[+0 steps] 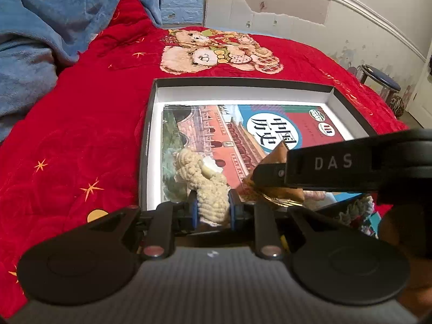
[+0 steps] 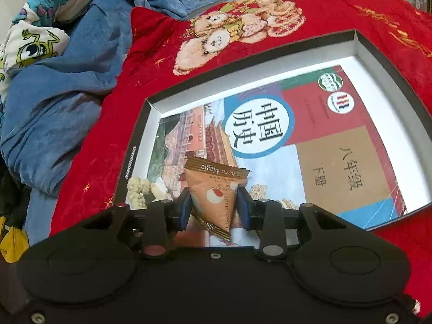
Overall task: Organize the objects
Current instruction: 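Lower the cream hair tie and snack packet over the textbook in the box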
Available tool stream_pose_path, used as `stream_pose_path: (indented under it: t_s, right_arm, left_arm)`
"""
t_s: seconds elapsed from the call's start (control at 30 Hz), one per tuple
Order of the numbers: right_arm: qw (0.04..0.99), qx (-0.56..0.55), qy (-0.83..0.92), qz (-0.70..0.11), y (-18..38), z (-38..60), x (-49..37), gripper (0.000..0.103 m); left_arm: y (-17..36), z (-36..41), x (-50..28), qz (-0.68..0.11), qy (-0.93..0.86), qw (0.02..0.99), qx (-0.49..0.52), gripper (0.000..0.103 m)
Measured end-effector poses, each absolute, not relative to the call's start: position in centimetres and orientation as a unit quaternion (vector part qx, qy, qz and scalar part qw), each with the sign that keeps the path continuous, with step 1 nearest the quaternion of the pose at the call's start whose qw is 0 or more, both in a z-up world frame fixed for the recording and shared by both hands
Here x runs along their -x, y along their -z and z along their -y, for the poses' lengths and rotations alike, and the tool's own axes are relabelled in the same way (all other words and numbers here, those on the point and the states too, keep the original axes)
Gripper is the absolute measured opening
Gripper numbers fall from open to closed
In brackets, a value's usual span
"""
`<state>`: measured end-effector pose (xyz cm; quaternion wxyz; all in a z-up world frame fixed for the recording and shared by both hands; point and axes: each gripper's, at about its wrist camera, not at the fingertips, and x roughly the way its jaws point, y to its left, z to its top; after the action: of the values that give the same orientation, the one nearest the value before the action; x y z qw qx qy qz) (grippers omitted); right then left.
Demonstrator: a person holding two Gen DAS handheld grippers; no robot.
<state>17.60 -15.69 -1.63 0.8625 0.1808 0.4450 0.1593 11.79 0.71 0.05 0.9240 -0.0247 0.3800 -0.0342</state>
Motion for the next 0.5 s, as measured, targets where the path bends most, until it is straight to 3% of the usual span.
stream_pose_path:
  t_s: [0.5]
  right_arm:
    - [0.864, -0.127, -0.155, -0.461, 1.0, 14.5, -17.6, 0.035]
  left_arm:
    - [0.3, -1.4, -12.1, -0.384, 0.038, 0.922, 0.035, 0.026]
